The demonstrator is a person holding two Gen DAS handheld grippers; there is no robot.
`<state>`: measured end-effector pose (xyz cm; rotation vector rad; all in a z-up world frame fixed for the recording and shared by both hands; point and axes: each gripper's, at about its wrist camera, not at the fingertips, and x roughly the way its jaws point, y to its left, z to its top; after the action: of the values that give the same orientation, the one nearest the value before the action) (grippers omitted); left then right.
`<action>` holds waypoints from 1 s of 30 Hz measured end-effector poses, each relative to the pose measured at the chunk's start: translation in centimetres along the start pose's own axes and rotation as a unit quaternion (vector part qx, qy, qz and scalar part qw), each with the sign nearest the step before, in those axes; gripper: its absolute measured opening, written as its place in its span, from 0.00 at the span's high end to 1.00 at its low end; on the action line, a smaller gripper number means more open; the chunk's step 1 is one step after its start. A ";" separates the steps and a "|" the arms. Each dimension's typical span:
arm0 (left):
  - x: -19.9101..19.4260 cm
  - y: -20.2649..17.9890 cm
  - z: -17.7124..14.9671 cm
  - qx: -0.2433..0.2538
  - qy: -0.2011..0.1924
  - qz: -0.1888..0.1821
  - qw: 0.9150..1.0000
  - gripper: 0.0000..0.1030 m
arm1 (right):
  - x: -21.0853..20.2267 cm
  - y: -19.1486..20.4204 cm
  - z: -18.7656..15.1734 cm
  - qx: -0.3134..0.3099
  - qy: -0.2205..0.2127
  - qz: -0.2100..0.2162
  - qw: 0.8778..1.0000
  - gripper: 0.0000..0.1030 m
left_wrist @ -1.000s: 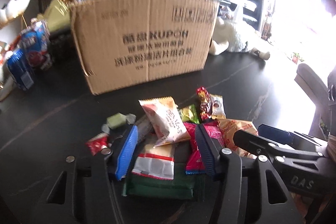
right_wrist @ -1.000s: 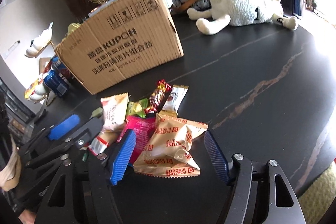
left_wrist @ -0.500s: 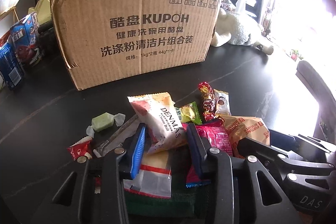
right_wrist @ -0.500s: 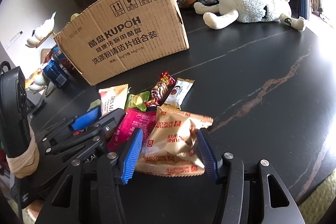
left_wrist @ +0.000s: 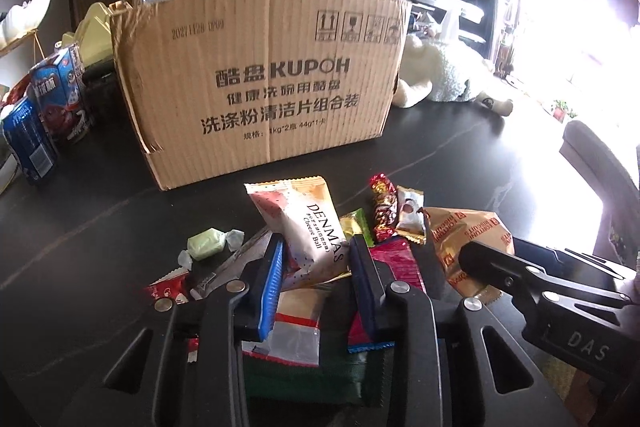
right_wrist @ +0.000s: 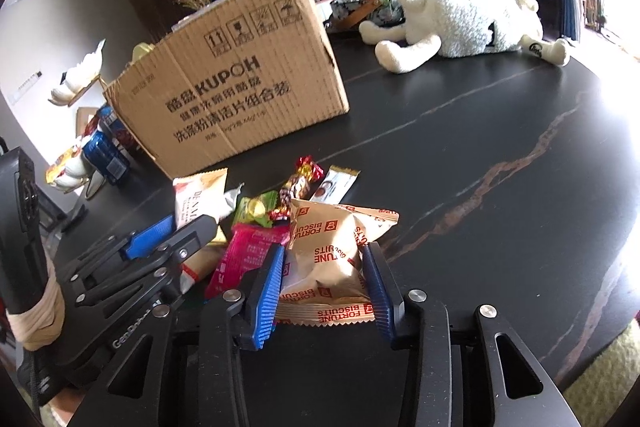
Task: Organize snacks
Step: 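Carry both bags over the cardboard box and open both tools to drop them in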
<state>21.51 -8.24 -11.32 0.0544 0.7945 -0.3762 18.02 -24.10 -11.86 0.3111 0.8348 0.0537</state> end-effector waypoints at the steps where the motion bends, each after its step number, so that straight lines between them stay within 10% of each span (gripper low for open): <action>1: -0.3 0.0 0.1 0.000 -0.001 0.000 1.000 0.68 | -0.2 0.0 0.1 -0.001 -0.003 0.001 1.000 0.59; 30: -11.1 0.6 6.5 -0.005 -0.091 0.025 0.996 0.68 | -7.7 5.2 6.2 -0.074 -0.095 0.039 0.992 0.59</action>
<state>19.11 -5.44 0.97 0.0305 0.6144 -0.3240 17.75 -22.01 -0.92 0.2051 0.6265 0.1563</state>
